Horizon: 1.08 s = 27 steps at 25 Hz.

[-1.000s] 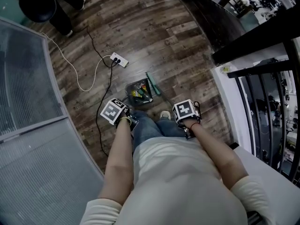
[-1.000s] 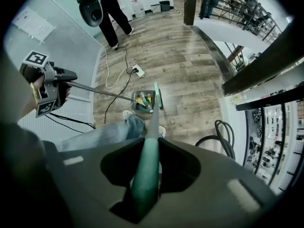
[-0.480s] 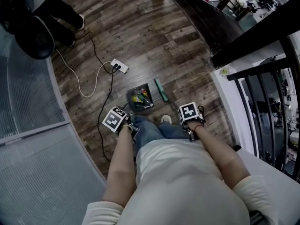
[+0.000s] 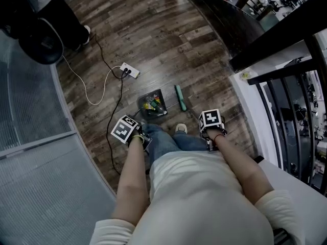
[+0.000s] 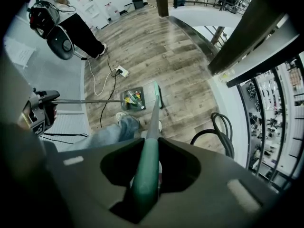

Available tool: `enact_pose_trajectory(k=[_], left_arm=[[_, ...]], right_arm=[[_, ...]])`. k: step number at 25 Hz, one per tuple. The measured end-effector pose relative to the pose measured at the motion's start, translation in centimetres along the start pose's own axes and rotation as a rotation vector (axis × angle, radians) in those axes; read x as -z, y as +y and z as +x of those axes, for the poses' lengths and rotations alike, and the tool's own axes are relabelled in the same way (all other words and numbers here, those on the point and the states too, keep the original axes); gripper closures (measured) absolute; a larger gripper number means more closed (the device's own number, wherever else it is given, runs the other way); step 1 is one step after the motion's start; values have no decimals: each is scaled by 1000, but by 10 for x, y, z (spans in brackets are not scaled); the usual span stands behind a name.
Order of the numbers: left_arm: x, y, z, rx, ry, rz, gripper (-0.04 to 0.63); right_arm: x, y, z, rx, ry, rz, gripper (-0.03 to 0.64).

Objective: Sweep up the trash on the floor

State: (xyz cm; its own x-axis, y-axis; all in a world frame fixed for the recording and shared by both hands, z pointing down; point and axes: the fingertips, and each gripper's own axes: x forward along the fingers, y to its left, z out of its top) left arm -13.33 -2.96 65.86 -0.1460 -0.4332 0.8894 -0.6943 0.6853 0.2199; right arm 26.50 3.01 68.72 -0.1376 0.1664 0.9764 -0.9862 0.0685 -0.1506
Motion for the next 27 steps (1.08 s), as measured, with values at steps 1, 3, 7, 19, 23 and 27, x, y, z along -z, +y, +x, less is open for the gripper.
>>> enact_pose_trajectory(k=[1,3,7,19,23,27], left_arm=[[1,0,-1,1,0,1,453],[1,0,-1,2,-1,1,453],[1,0,1,1,-1,3,453],[0,2,2,3,1,2,453],[1,3,0,4,1,2,453],[2,2,2,6,-2,4,453]], right_arm=[[1,-2,1,2,5,3,522],[2,-4,2,16,15,-3,522],[3,-9,3,37,27,6,522],[3,-11,6,32,21,23,522],[3,-11,5,32,19,22,522],[2,-12,7,34,19,19,522]])
